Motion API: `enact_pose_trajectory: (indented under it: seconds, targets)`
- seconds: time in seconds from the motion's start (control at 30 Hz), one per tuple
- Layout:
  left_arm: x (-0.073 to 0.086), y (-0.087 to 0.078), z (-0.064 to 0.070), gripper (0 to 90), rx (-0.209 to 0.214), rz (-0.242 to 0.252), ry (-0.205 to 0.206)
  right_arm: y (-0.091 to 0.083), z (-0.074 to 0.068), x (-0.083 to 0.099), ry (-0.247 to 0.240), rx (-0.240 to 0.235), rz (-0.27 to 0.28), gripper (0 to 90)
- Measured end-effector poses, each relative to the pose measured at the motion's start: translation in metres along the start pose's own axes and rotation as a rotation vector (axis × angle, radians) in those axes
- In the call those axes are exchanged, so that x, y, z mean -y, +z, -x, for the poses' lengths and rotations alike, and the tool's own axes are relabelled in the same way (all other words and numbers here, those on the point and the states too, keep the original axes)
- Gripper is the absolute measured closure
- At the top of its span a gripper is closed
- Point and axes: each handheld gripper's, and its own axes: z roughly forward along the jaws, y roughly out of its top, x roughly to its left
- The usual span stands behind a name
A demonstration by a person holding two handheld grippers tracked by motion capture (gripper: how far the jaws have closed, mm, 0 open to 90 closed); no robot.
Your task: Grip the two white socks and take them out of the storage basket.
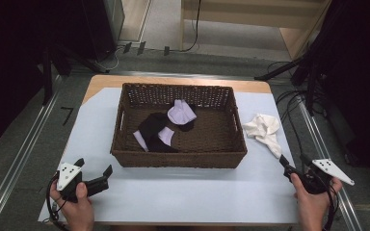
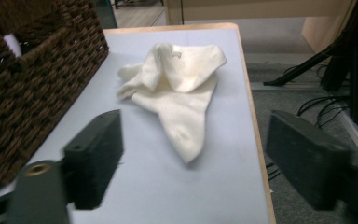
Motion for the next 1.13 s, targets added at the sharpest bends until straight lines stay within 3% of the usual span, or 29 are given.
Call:
enact_pose_trajectory:
  seconds: [0.2, 0.77, 0.83, 1.13]
  targets:
    - [0.0, 0.0, 0.0, 0.0, 0.0, 0.0, 0.0, -0.009, 0.008, 0.012, 0.015, -0.026, -0.013, 0.0]
    - [0.0, 0.0, 0.0, 0.0, 0.0, 0.0, 0.001, -0.034, 0.012, 0.033, 0.017, -0.029, -0.005, 0.0]
    - [0.0, 0.0, 0.0, 0.0, -0.002, -0.001, 0.002, -0.034, 0.01, 0.034, 0.009, -0.013, -0.01, 5.7]
    - [0.0, 0.0, 0.0, 0.0, 0.0, 0.0, 0.001, -0.031, 0.008, 0.034, -0.011, 0.003, -0.033, 13.1]
